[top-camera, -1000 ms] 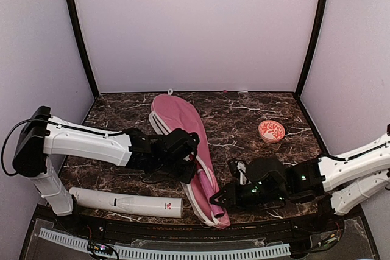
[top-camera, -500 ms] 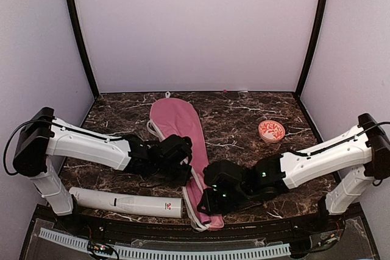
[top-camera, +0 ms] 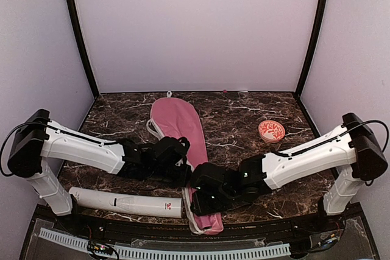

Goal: Pack up the badminton gear
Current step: Pass from the left arm to the right

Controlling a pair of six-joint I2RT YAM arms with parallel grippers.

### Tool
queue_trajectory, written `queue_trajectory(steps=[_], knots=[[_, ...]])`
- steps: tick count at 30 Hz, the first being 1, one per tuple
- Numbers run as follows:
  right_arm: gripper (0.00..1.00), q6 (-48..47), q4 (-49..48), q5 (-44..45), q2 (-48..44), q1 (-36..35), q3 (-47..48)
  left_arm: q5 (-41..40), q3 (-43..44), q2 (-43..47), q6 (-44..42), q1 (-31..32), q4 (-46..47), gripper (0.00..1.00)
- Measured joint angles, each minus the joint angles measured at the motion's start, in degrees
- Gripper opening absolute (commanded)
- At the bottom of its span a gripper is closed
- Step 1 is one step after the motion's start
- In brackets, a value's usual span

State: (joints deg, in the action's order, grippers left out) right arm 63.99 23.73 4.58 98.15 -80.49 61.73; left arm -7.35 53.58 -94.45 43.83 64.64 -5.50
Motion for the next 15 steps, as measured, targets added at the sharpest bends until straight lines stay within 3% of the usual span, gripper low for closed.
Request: queue_trajectory(steps=[6,15], knots=[[0.6,-3.4,-1.4,0.6,-4.9,0.3,-1.7,2.3,-2.8,0.1,1.9,0.4,2.9,0.0],[0.54,-3.7,-0.3,1.4,-16.8,0.4,-6.6,4.0,-4.1,0.1,3.1,-0.3,4.5,0.0]])
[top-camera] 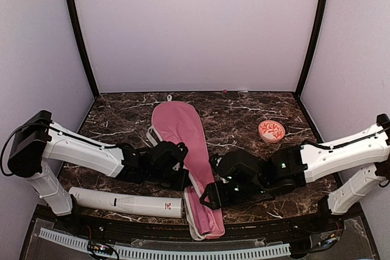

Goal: Pack up the badminton gear
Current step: Pass from the left arm to the right

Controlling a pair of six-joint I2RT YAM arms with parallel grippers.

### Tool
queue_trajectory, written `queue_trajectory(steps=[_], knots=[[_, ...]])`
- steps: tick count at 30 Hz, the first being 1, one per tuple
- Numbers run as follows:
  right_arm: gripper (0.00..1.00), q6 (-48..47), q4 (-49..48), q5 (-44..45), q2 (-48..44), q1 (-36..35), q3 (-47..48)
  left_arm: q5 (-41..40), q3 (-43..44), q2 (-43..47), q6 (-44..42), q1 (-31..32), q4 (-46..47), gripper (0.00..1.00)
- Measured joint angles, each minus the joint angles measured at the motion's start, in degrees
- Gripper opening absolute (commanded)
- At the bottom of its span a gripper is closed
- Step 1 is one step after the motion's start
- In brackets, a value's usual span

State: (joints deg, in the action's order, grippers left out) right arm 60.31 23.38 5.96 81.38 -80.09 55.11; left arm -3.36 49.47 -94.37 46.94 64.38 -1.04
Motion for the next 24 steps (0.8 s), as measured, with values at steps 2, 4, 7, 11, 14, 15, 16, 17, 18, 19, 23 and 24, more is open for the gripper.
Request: queue_trajectory(steps=[2,4,7,11,14,15,16,17,18,19,23,24], knots=[[0.51,0.4,0.1,0.0,0.2,0.0,-1.5,0.2,-0.1,0.0,0.1,0.0,0.2,0.0],[0.48,1.2,0.4,0.0,1.3,0.0,-2.8,0.4,-0.1,0.0,0.2,0.0,0.2,0.0],[0.43,1.9,0.7,0.0,3.3,0.0,-3.8,0.7,-0.1,0.0,0.3,-0.1,0.4,0.0],[0.39,2.0,0.1,-0.3,5.3,0.0,-3.8,1.0,-0.1,0.0,0.3,-0.2,0.7,0.0],[0.33,1.8,-1.3,-0.9,6.9,0.0,-3.8,1.0,-0.1,0.0,0.3,-0.2,1.0,0.0],[0.31,1.6,-1.6,-1.2,7.5,0.0,-3.8,1.0,-0.1,0.0,0.3,-0.2,1.1,0.0],[0.28,1.7,-1.9,-1.3,8.0,0.0,-3.7,1.0,-0.1,0.0,0.3,-0.2,1.1,0.0],[0.26,1.7,-2.0,-1.4,8.7,0.0,-3.7,1.0,-0.1,0.0,0.2,-0.2,1.1,0.0],[0.26,1.8,-2.1,-1.6,9.5,0.0,-3.5,1.0,-0.1,0.0,0.2,-0.2,1.1,0.0],[0.24,1.8,-2.4,-1.7,10.3,0.0,-3.4,1.0,-0.1,0.0,0.2,-0.2,1.2,0.0],[0.08,2.6,-3.4,-1.8,11.2,0.0,-3.4,1.0,-0.1,0.0,-0.2,-0.3,1.3,0.0],[0.04,3.4,-3.7,-1.6,11.2,0.0,-3.4,1.0,-0.1,-0.1,-0.3,-0.6,1.4,0.0]])
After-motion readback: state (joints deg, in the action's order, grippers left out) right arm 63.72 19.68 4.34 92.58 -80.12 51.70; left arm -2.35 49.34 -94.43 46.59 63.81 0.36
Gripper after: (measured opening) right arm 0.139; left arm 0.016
